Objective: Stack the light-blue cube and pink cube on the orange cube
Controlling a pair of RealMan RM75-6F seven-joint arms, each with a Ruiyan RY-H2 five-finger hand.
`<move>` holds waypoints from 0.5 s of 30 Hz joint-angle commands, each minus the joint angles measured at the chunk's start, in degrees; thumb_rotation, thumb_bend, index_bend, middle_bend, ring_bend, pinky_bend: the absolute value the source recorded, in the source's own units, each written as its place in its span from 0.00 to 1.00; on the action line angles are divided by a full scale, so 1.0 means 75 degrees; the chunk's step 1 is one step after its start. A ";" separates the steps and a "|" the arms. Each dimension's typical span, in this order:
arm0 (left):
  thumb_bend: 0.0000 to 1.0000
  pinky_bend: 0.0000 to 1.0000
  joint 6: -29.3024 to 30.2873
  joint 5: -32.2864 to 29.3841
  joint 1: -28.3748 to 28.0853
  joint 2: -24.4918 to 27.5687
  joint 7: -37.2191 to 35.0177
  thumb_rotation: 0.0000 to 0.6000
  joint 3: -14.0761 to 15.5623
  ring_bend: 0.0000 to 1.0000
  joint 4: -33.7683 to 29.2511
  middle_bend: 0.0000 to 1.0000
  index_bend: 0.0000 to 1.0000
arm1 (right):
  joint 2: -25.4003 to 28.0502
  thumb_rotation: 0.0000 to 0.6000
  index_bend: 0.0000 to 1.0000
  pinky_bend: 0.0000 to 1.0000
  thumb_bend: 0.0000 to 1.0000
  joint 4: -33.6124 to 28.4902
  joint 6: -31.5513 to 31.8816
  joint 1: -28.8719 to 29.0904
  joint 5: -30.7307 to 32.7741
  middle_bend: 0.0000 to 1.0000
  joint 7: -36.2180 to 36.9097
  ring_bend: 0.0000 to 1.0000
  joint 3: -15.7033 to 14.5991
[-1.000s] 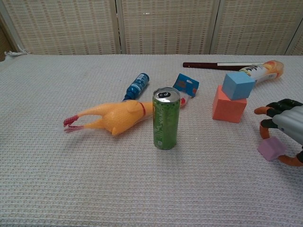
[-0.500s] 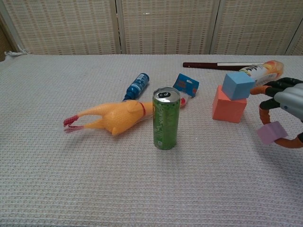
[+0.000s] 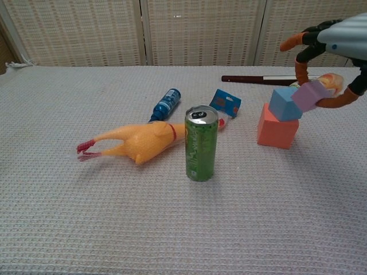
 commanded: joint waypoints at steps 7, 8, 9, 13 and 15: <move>0.65 0.17 -0.0006 -0.0061 -0.0006 0.0031 -0.0085 1.00 -0.0033 0.02 -0.0004 0.00 0.00 | -0.0263 1.00 0.57 0.05 0.24 0.0103 -0.0335 0.0739 0.2074 0.06 -0.0763 0.00 0.0546; 0.65 0.17 0.0002 -0.0060 -0.0001 0.0038 -0.0104 1.00 -0.0032 0.02 -0.0005 0.00 0.00 | -0.0308 1.00 0.57 0.05 0.24 0.0137 -0.0333 0.0816 0.2267 0.06 -0.0826 0.00 0.0594; 0.65 0.17 0.0012 -0.0056 0.0004 0.0047 -0.0126 1.00 -0.0030 0.02 -0.0005 0.00 0.00 | -0.0350 1.00 0.57 0.05 0.24 0.0184 -0.0334 0.0890 0.2437 0.06 -0.0873 0.00 0.0639; 0.65 0.17 0.0035 -0.0047 0.0009 0.0079 -0.0214 1.00 -0.0035 0.02 0.0011 0.00 0.00 | -0.0479 1.00 0.57 0.05 0.24 0.0480 -0.0408 0.1217 0.3019 0.06 -0.1036 0.00 0.0759; 0.65 0.17 0.0023 -0.0070 0.0005 0.0090 -0.0254 1.00 -0.0045 0.02 0.0019 0.00 0.00 | -0.0524 1.00 0.57 0.05 0.24 0.0640 -0.0512 0.1343 0.3228 0.06 -0.1030 0.00 0.0782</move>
